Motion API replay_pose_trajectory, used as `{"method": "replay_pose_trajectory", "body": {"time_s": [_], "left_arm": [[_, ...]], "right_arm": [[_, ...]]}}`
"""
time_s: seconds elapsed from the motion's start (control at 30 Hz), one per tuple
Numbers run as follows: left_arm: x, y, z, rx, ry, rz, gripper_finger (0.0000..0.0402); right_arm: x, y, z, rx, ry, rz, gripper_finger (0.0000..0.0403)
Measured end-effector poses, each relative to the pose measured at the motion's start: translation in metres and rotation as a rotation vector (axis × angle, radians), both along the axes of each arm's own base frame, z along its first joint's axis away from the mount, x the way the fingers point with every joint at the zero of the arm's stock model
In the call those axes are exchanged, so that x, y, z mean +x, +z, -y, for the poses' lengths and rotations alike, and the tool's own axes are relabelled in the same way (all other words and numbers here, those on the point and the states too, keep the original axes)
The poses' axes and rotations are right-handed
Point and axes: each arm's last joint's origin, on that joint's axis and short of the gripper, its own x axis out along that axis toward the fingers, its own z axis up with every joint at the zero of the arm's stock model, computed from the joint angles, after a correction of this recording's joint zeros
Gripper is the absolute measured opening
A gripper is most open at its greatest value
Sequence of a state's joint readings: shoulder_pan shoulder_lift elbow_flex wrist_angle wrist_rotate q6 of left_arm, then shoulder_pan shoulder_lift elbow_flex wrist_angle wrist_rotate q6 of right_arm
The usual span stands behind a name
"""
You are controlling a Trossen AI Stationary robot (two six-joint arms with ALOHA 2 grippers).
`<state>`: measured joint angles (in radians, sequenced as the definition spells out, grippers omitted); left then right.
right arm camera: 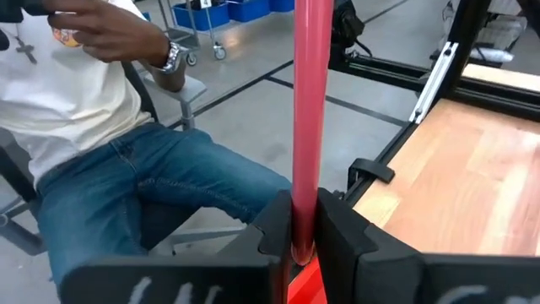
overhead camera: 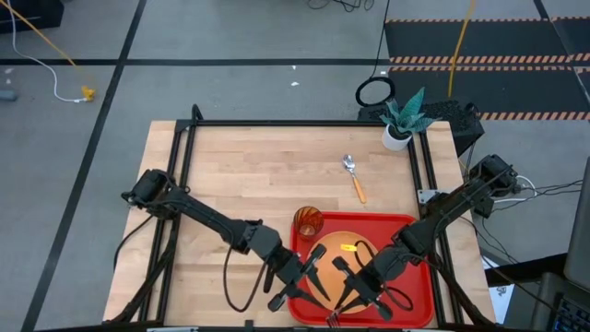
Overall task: Pick and place plate/cup/fork/spoon on tray
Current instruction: Put the pink fork to the right of the orange plate on the red tray
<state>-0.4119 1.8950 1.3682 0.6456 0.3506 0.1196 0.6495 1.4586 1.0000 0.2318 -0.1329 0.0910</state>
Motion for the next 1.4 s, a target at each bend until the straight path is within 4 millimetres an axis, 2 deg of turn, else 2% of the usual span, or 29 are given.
{"method": "replay_pose_trajectory", "body": {"time_s": [0.27,0.4,1.23,1.4], "left_arm": [[0.0,0.002,-0.001,-0.001,0.001,0.003,0.0164],[-0.003,0.009,-0.003,-0.016,0.001,0.013,0.0182],[-0.004,0.008,-0.004,-0.012,-0.014,-0.051,0.0184],[-0.004,0.007,-0.004,0.024,-0.009,-0.023,0.0184]], "right_arm": [[-0.002,-0.008,0.002,0.01,0.016,0.052,0.0026],[-0.001,-0.008,0.004,0.004,0.023,0.057,0.0026],[0.005,-0.018,0.017,0.009,-0.053,-0.085,0.0027],[0.007,-0.013,0.017,0.034,-0.053,-0.046,0.0027]]}}
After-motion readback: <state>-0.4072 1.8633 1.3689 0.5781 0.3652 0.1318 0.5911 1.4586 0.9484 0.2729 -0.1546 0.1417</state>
